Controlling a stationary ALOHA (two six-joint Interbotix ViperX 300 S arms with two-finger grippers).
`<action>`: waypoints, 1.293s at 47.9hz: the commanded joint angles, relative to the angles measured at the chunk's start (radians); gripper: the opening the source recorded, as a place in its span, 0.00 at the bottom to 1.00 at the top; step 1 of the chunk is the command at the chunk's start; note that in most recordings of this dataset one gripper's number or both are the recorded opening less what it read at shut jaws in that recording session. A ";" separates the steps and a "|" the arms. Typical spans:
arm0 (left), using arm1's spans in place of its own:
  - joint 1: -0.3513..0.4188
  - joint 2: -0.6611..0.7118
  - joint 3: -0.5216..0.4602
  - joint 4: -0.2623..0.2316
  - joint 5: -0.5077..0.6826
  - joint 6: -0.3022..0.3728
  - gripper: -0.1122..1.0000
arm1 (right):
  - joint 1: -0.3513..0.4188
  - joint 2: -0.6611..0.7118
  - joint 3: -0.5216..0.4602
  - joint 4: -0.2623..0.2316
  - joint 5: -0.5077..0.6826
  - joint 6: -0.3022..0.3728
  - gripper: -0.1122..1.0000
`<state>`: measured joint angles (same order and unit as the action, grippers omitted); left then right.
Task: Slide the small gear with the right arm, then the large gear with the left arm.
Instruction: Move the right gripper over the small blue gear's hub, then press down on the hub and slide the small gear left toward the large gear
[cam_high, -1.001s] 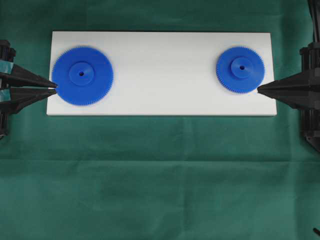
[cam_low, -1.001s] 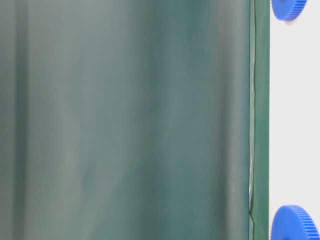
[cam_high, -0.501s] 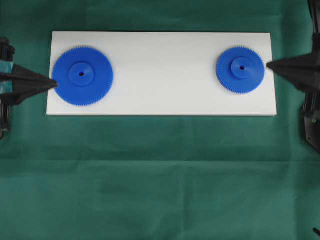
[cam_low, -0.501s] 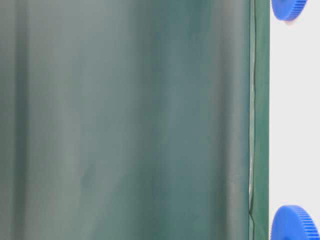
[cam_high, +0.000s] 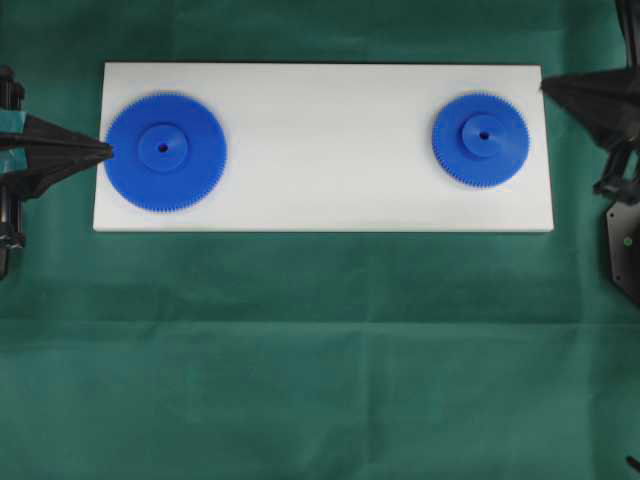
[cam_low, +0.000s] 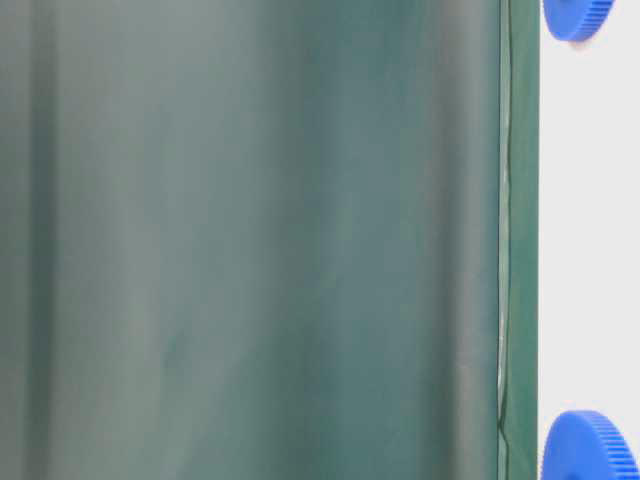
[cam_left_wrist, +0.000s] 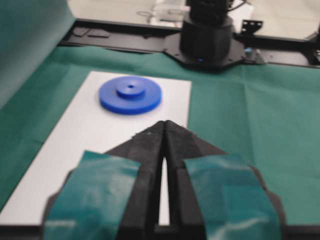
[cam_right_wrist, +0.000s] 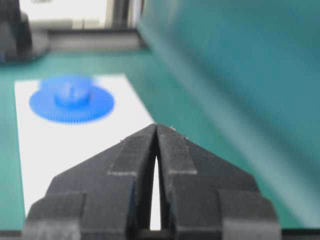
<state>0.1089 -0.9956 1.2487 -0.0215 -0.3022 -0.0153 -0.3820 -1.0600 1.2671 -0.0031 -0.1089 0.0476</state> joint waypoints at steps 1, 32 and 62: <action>0.002 0.005 -0.008 -0.002 -0.003 0.000 0.10 | -0.006 0.041 -0.049 -0.003 0.087 0.003 0.57; -0.002 -0.011 0.009 -0.002 0.002 0.000 0.10 | -0.046 0.163 -0.144 -0.003 0.397 0.078 0.57; -0.009 -0.011 0.028 0.000 0.002 0.000 0.10 | -0.066 0.451 -0.123 -0.008 0.281 0.078 0.57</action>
<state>0.1012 -1.0124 1.2870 -0.0215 -0.2945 -0.0169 -0.4387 -0.6596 1.1520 -0.0077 0.2056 0.1258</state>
